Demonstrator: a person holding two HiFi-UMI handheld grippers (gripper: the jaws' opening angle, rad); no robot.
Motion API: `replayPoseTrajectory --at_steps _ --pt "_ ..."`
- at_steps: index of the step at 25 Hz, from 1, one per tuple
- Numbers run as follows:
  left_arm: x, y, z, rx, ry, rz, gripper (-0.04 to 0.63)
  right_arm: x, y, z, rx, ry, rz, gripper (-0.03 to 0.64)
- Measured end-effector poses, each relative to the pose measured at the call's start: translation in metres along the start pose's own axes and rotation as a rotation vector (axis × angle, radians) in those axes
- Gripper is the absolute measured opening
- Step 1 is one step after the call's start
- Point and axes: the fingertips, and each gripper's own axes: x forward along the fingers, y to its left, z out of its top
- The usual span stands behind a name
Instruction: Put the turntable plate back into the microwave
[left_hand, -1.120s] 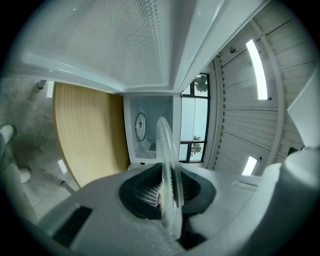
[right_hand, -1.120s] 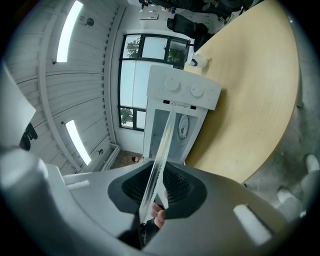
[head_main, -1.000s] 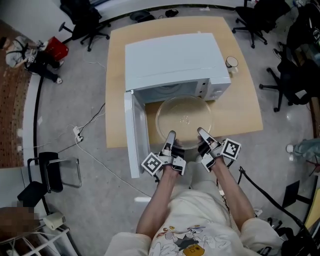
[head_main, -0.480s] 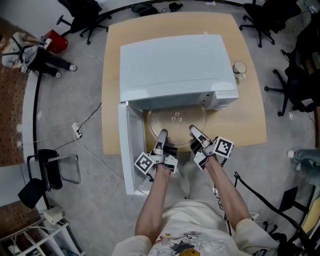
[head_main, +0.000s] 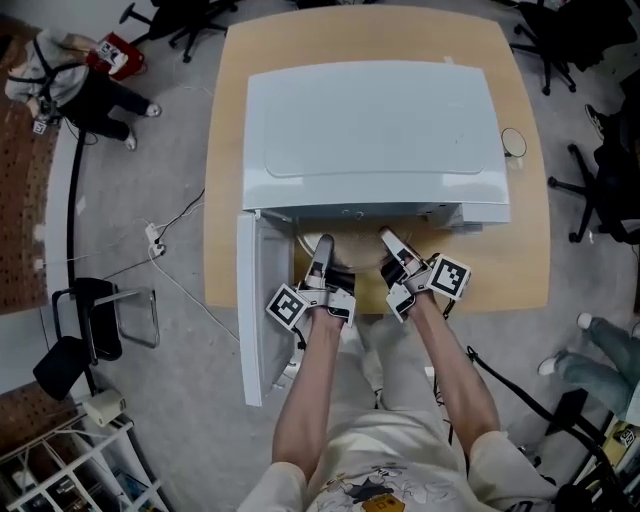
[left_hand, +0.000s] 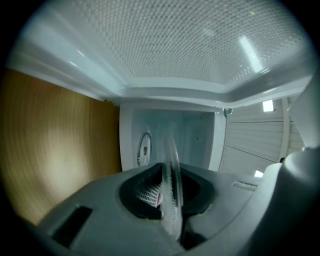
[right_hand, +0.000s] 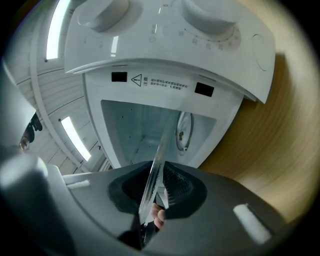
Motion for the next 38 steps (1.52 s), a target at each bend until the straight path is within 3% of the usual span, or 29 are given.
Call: replayPoseTrajectory --at_steps 12,25,34,38 --pt "0.039 0.027 0.019 -0.049 -0.036 0.047 0.032 0.029 -0.033 0.022 0.035 -0.045 -0.046 0.058" --pt "0.033 0.046 0.013 -0.153 -0.060 0.110 0.037 0.035 -0.048 0.032 0.112 -0.152 -0.089 0.035" --pt "0.014 0.042 -0.005 -0.118 -0.017 0.101 0.041 0.036 -0.054 0.033 0.073 -0.157 -0.160 0.040" --pt "0.026 0.035 -0.005 -0.107 -0.005 0.079 0.049 0.029 -0.047 0.025 0.023 -0.100 -0.173 0.107"
